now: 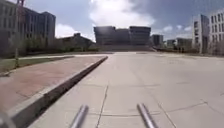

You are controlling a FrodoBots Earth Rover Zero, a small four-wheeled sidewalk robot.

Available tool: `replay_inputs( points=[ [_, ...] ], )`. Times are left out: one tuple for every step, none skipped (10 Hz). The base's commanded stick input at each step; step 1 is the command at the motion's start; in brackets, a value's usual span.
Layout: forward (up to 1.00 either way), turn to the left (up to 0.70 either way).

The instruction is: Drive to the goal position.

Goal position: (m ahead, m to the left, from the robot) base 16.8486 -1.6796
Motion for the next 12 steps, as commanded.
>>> replay_inputs(
  points=[
    [0.70,-0.35],
    [0.70,-0.35],
    [0.70,-0.06],
    [0.70,0.00],
    [0.70,0.00],
    [0.70,0.00],
    [0.70,0.00],
    [0.70,0.00],
    [0.70,0.00],
    [0.70,0.00],
    [0.70,0.00],
    [0.70,0.00]
  ],
)
